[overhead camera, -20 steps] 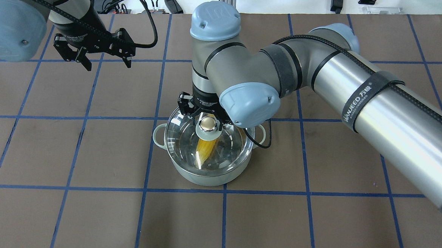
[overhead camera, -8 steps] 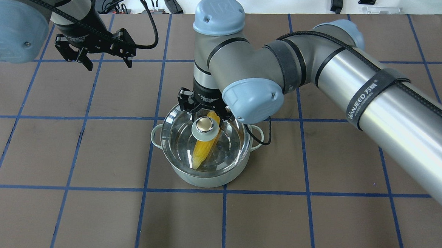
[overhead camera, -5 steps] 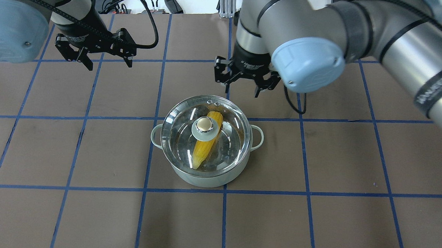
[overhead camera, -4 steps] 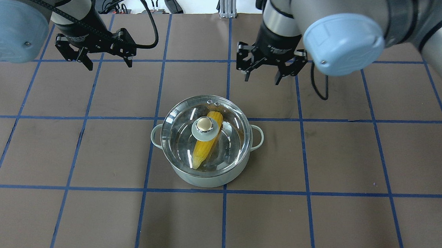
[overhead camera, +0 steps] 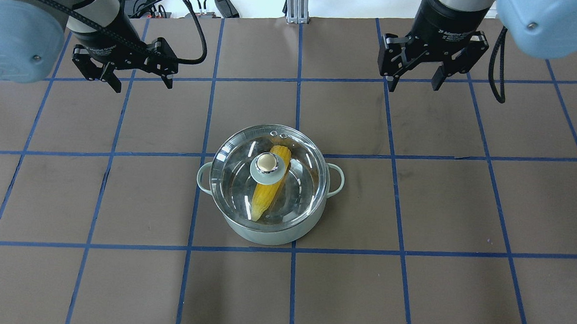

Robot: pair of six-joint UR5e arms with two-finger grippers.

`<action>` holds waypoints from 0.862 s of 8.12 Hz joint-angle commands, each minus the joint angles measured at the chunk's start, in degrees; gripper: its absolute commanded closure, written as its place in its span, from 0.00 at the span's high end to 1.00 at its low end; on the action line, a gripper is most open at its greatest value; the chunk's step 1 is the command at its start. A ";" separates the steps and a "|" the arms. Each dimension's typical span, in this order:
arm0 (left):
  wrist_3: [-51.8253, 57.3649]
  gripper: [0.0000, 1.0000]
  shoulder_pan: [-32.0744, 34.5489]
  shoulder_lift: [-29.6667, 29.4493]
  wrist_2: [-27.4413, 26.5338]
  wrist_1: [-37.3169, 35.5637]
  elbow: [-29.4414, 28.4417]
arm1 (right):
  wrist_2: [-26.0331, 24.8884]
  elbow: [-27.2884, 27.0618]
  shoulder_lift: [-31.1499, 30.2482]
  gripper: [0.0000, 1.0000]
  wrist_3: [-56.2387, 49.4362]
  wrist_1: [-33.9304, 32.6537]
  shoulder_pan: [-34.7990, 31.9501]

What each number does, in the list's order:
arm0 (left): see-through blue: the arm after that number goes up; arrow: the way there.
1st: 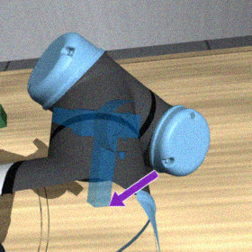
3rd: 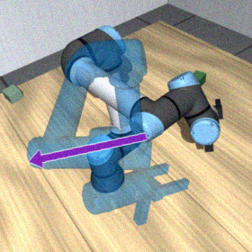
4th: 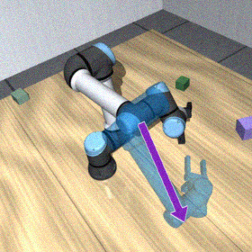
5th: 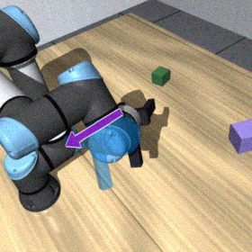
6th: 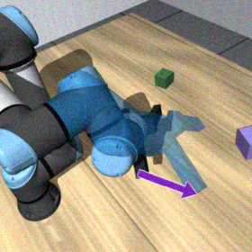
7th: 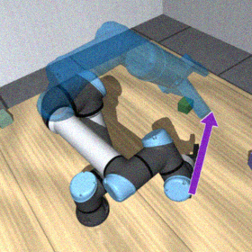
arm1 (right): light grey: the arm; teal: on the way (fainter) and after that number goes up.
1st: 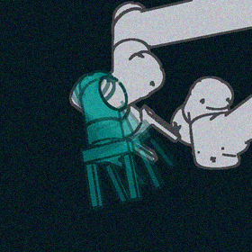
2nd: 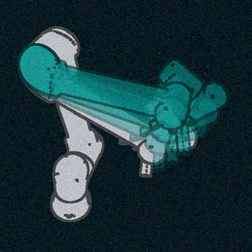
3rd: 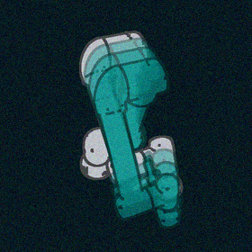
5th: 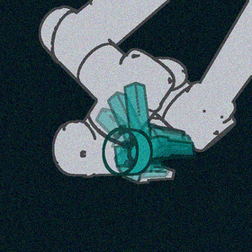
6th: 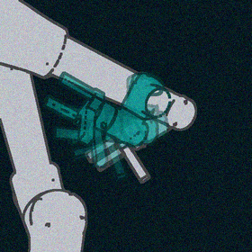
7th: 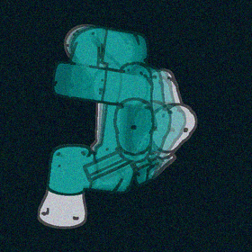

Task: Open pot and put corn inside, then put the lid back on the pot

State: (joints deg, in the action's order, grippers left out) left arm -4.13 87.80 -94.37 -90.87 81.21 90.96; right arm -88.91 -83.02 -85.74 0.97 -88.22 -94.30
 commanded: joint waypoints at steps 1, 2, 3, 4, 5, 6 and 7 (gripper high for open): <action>0.00 1.00 0.00 -0.03 0.00 -0.09 0.01 | -2.14 0.05 -0.75 0.84 -3.52 1.03 1.39; 0.00 1.00 0.00 -0.03 0.00 -0.26 0.01 | -2.24 0.05 -0.84 0.99 -3.60 0.95 1.57; 0.09 1.00 0.00 -0.03 0.00 -0.26 0.01 | -2.15 0.05 -0.84 1.00 -3.61 0.95 1.57; 0.00 1.00 0.00 -0.03 0.00 -0.26 0.01 | -2.24 0.05 -1.10 1.00 -3.43 1.29 1.66; 0.09 1.00 0.00 -0.03 0.00 -0.18 0.01 | -2.15 -0.13 -1.80 1.00 -3.78 0.95 1.58; 0.00 1.00 0.00 -0.03 0.00 -0.26 0.01 | -2.32 -0.47 -1.89 1.00 -3.87 1.12 1.57; 0.09 1.00 0.00 -0.03 0.00 -0.26 0.01 | -3.19 -0.48 -2.67 1.00 -4.13 0.95 1.66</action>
State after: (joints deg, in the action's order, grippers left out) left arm -4.09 87.80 -94.39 -90.88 80.98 90.97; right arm -91.18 -83.27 -87.42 -2.80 -87.15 -92.72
